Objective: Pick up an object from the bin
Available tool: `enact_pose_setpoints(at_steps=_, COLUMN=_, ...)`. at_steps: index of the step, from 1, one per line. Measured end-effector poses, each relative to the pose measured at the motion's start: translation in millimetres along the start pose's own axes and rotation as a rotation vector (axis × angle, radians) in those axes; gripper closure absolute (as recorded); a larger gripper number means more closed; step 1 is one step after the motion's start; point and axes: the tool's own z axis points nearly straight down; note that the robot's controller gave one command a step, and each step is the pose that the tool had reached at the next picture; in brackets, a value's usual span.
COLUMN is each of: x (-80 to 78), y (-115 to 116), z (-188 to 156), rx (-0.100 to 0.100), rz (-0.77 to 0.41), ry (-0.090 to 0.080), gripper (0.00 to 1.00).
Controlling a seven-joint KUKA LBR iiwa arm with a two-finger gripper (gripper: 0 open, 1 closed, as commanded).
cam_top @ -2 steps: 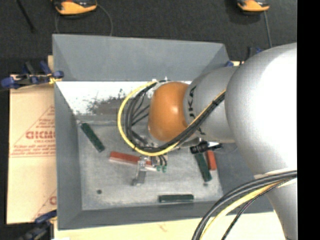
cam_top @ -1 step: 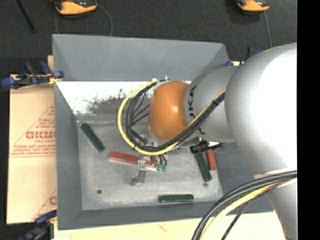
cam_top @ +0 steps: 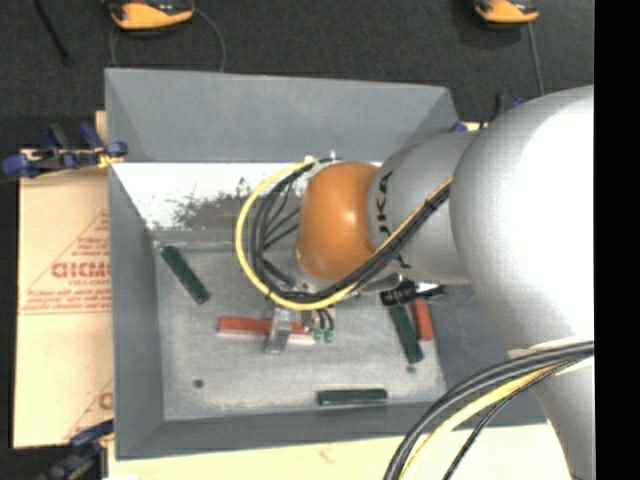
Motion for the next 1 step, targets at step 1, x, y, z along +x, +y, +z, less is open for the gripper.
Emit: enact_pose_setpoints(at_steps=1, x=-1.5, y=-0.1, z=-8.3, rx=0.001, rz=0.002, ry=0.002, gripper=1.0)
